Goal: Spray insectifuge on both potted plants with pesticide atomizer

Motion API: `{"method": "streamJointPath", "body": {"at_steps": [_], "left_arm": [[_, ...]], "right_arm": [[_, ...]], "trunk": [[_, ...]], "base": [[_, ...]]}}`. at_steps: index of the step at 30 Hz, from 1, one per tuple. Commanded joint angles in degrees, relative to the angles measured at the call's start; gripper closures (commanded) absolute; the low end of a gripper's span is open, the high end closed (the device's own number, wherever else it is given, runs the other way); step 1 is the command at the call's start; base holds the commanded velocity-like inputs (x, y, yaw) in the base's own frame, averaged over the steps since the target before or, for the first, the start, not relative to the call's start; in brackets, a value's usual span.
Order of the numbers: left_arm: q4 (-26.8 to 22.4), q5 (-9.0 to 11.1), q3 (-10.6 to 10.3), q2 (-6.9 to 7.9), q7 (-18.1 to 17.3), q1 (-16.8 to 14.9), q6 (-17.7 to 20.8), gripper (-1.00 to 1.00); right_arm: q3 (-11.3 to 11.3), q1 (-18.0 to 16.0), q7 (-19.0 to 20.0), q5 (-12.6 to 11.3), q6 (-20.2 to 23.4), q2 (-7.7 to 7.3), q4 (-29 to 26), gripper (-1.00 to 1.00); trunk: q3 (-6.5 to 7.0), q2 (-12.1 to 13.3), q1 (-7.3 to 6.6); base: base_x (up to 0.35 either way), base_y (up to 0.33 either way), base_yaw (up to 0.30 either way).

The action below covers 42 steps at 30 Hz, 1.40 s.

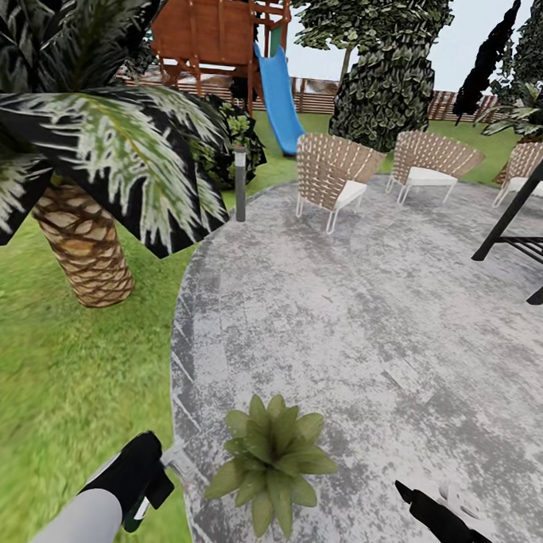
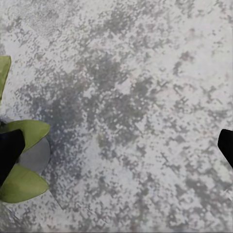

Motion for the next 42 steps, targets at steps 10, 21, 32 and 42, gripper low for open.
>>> {"method": "streamJointPath", "body": {"at_steps": [10, 21, 32, 42], "left_arm": [[-0.21, 1.56, 0.40, -0.15, -5.11, -0.04, -7.64, 1.00], [-0.20, 7.33, 0.52, -0.04, -5.25, -0.04, -12.99, 1.00], [-0.13, 7.31, 0.45, 0.00, -5.23, -0.04, -14.18, 1.00], [0.07, 7.10, 0.34, 0.00, -5.23, -0.04, -13.79, 1.00]], "right_arm": [[-0.34, -0.10, 0.44, 0.20, 0.32, 0.05, -0.22, -1.00], [-0.37, -0.10, 0.44, 0.16, 0.32, 0.05, -0.49, -1.00], [-0.37, -0.10, 0.44, 0.18, 0.32, 0.05, -0.50, -1.00], [-0.37, -0.10, 0.44, 0.17, 0.32, 0.05, -0.50, -1.00]], "trunk": [[-0.05, -0.03, -0.01], [-0.22, -0.03, -0.01], [-0.33, -0.03, -0.01], [-0.33, -0.03, -0.01]], "base": [[0.000, 0.062, 0.000], [0.000, 0.000, -0.129], [-0.016, 0.040, -0.074], [-0.094, 0.170, 0.000]]}}
